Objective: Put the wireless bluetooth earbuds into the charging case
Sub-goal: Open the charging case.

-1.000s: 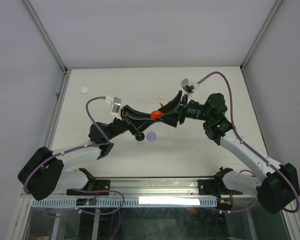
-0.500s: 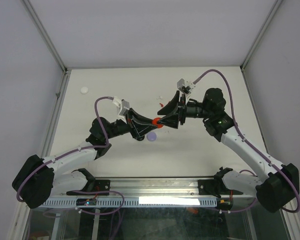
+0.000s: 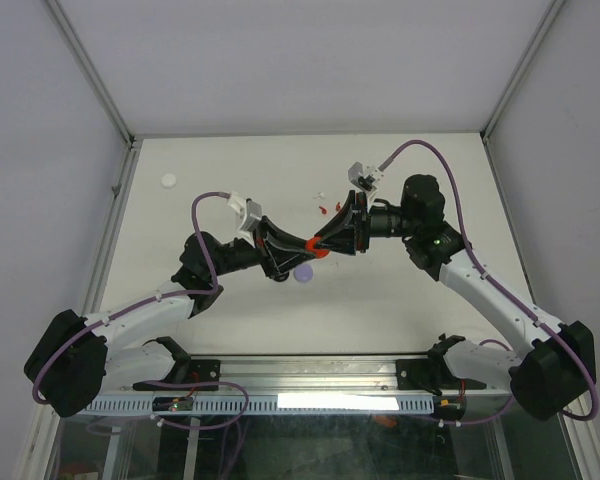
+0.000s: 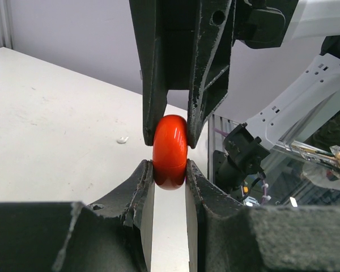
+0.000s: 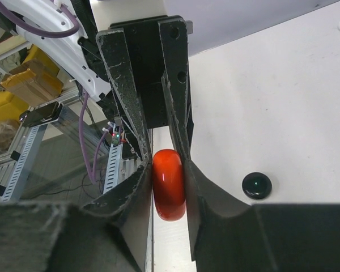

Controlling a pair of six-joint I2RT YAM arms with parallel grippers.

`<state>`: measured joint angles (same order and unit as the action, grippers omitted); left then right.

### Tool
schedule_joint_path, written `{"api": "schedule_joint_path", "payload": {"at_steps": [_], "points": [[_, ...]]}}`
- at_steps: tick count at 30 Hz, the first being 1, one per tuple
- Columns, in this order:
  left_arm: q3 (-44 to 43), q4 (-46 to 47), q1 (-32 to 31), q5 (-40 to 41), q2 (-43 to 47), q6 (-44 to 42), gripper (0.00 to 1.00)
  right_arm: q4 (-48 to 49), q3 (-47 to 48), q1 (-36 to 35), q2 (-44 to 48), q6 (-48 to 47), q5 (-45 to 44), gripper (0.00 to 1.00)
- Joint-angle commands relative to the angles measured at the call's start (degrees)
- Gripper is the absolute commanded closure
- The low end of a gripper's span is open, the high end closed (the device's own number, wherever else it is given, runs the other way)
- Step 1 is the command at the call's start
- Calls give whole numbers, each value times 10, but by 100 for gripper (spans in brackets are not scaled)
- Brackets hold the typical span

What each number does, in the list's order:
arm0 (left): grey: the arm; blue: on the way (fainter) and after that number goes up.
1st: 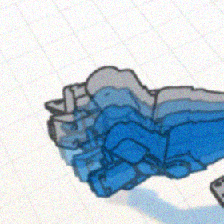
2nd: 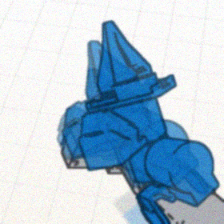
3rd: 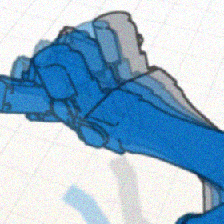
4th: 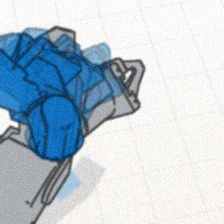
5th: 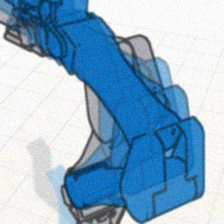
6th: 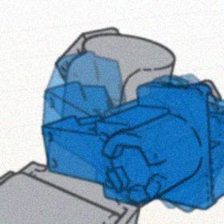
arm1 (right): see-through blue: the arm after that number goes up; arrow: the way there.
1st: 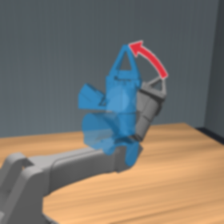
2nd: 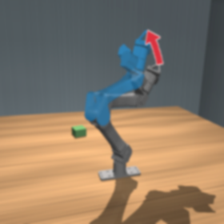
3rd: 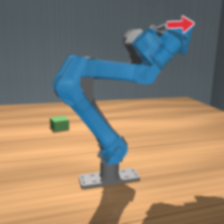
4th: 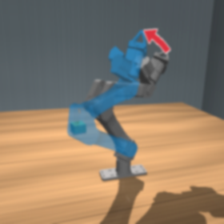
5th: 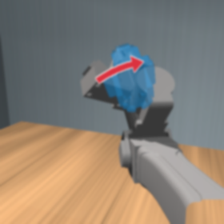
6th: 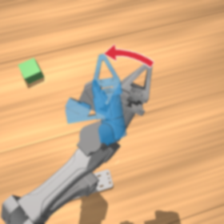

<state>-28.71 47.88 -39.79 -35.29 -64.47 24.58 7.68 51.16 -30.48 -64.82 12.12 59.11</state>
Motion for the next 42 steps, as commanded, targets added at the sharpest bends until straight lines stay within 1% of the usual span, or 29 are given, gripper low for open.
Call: {"api": "schedule_joint_path", "payload": {"at_steps": [1, 4, 5, 10, 11, 14, 18, 23, 27, 28, 34, 37, 39, 41, 42], "points": [[-21, 13, -4, -14, 9, -12, 100, 6, 25, -2, 3, -13, 15, 75], [-21, 16, -4, -16, 6, -10, 100, 7, 26, -2, 5, -14, 16, 91], [-19, 18, -4, -17, 5, -8, 96, 10, 26, -2, 7, -14, 14, 94], [-10, 51, -5, -17, -3, 11, 73, 28, 19, -6, 17, -10, 2, 96], [-8, 57, -6, -17, -6, 14, 70, 33, 17, -7, 18, -10, 2, 96], [-4, 81, -8, -17, -13, 26, 65, 53, 9, -11, 21, 0, -5, 97], [-1, 96, -12, -16, -21, 35, 64, 73, 1, -15, 24, 6, -12, 98], [4, 111, -13, -12, -24, 40, 65, 81, -1, -15, 28, 9, -18, 99], [8, 129, -13, -9, -26, 49, 70, 87, -4, -17, 29, 12, -19, 99], [9, 134, -14, -8, -28, 51, 73, 91, -5, -17, 29, 14, -21, 99], [12, 147, -14, -7, -33, 47, 100, 91, -9, -19, 30, 15, -21, 97], [13, 135, -14, -18, -27, 13, 100, 78, -9, -19, 35, 5, -34, 89], [12, 118, -14, -29, -20, -18, 100, 65, -8, -19, 40, -4, -54, 79], [12, 104, -14, -41, -12, -50, 100, 38, -3, -19, 41, -21, -75, 72], [12, 101, -13, -49, -9, -65, 100, 28, 0, -19, 42, -27, -81, 70]]}}
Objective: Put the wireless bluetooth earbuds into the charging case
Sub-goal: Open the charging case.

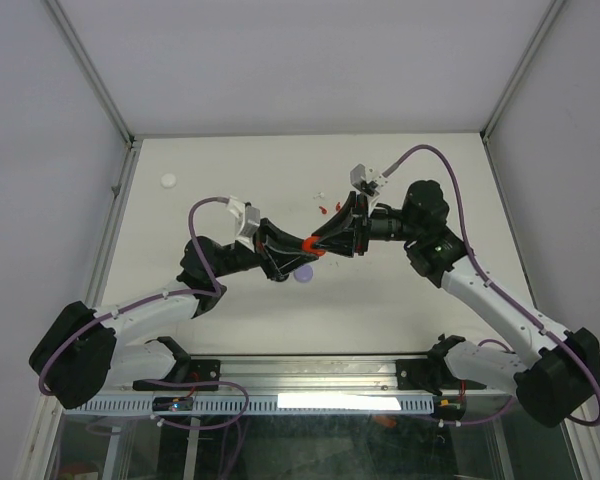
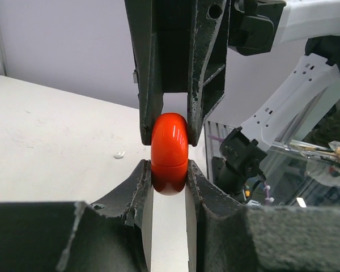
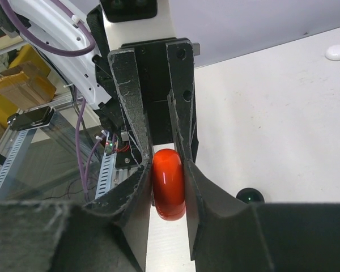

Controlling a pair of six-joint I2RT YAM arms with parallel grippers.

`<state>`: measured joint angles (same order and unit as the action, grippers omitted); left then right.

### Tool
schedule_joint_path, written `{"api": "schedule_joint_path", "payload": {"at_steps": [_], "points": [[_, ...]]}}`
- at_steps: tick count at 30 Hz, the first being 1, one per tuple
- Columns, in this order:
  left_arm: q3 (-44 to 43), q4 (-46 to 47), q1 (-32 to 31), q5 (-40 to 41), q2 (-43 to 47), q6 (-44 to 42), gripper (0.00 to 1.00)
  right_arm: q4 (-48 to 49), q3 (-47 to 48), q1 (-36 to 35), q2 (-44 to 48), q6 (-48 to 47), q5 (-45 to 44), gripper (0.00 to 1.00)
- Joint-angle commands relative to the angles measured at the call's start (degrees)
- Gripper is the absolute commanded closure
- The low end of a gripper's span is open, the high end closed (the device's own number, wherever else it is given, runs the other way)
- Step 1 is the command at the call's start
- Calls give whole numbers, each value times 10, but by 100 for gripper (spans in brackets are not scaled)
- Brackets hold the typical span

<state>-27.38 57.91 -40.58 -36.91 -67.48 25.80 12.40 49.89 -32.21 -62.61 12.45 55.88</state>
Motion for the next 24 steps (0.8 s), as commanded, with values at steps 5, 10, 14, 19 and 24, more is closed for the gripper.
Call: {"api": "schedule_joint_path", "payload": {"at_steps": [5, 10, 14, 19, 24], "points": [[-9, -17, -6, -75, 30, -134, 100, -36, 13, -2, 24, -41, -76, 65], [-14, -35, -6, -99, 36, -164, 100, -48, 14, -2, 29, -49, -94, 61], [-15, -49, -6, -99, 41, -183, 100, -57, 18, -1, 24, -54, -100, 59], [-20, -81, -5, -81, 41, -201, 100, -69, 25, -2, 17, -57, -100, 56], [-19, -120, 28, -37, 33, -189, 100, -101, 40, -1, 16, -68, -150, 47]]}}
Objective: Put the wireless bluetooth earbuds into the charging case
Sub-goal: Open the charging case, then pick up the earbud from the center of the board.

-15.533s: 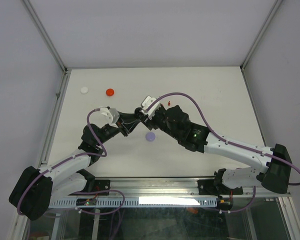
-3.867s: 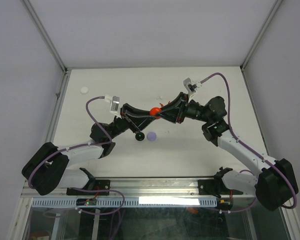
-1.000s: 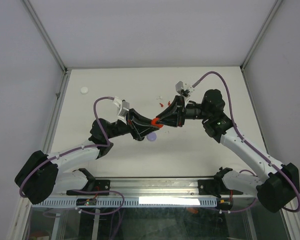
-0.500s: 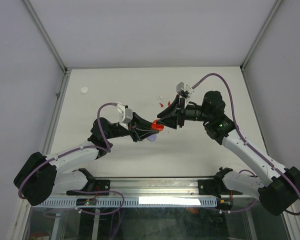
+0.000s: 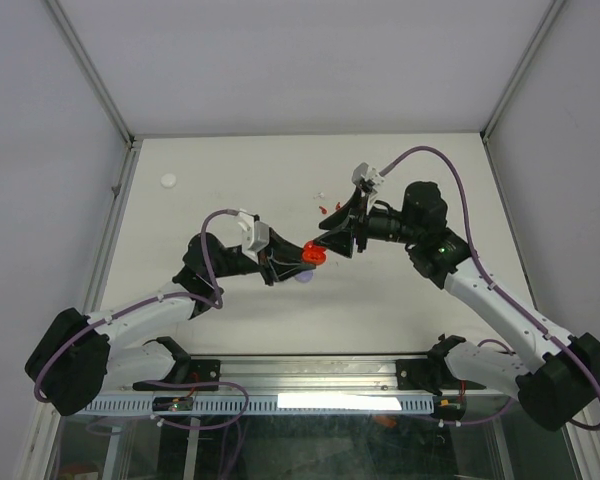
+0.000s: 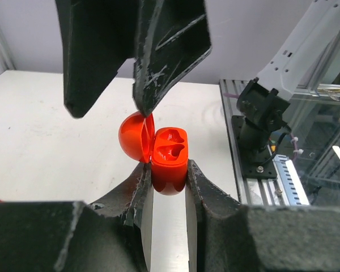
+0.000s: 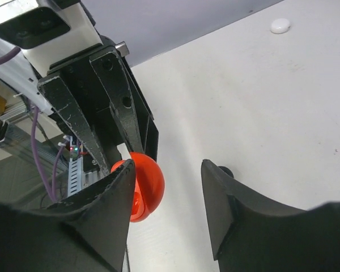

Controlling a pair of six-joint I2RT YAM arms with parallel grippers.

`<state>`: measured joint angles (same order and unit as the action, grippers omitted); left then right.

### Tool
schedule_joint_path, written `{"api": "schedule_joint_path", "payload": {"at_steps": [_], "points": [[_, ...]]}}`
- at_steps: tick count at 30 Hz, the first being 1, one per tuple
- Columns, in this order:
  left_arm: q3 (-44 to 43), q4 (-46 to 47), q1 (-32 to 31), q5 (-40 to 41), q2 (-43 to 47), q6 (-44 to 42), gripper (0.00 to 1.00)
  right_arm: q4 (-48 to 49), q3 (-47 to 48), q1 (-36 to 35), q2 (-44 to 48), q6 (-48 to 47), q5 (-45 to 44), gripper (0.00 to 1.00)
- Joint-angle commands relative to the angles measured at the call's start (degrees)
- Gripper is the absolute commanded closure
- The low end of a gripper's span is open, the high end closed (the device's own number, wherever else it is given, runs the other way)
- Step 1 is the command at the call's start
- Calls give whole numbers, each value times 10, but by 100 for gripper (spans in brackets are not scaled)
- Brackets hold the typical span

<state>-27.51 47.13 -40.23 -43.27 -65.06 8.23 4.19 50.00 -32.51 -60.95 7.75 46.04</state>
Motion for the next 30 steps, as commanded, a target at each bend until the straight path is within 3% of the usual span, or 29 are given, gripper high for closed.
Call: {"api": "schedule_joint_path", "payload": {"at_steps": [1, 6, 15, 30], "points": [[-16, -10, 36, 35, 6, 1, 100, -30, 45, 3, -4, -23, -72, 46], [-4, -22, 88, 86, -2, 28, 100, -82, 72, 5, -38, -25, -189, 41], [-17, -107, 131, 179, -3, -6, 100, -123, 109, 11, -167, -18, -380, 41], [-40, -207, 152, 260, 25, -83, 100, -38, 209, 15, -432, -40, -481, 50]]}}
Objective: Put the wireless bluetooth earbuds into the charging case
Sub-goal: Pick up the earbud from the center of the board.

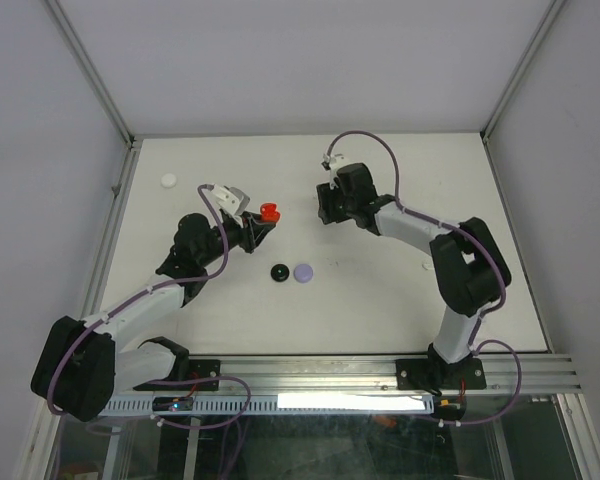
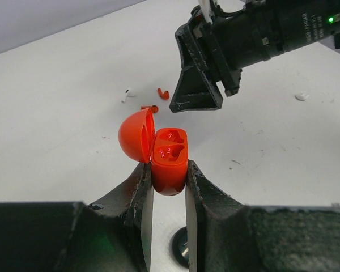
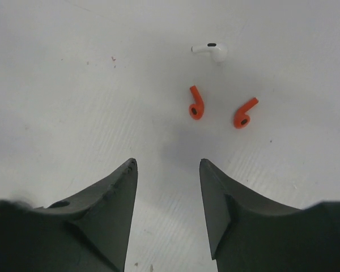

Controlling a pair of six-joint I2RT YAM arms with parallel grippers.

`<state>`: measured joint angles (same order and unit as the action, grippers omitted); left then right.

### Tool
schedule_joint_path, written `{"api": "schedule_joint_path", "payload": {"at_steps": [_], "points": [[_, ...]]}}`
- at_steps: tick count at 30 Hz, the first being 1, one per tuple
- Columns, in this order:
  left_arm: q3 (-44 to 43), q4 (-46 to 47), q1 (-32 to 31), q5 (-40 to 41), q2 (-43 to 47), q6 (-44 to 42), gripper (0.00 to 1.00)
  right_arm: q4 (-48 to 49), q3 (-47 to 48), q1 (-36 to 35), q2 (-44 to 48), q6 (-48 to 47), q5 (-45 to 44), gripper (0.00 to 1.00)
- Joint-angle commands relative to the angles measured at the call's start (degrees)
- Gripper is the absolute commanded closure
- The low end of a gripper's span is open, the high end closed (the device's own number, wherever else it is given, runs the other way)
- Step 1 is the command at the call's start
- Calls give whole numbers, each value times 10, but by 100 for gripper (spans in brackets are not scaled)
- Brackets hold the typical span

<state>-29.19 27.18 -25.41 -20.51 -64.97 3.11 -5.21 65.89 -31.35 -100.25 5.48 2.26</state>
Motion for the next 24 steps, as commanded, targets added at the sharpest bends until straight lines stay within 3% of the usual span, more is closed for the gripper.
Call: {"api": "schedule_joint_path", "payload": {"at_steps": [1, 19, 24], "points": [[-22, -7, 4, 33, 26, -33, 100, 60, 59, 3, -52, -20, -46, 51], [-26, -6, 9, 18, 16, -27, 100, 54, 134, 3, -188, -32, -55, 65], [-26, -6, 9, 15, 13, -26, 100, 45, 135, 3, -199, -38, -60, 74]]}}
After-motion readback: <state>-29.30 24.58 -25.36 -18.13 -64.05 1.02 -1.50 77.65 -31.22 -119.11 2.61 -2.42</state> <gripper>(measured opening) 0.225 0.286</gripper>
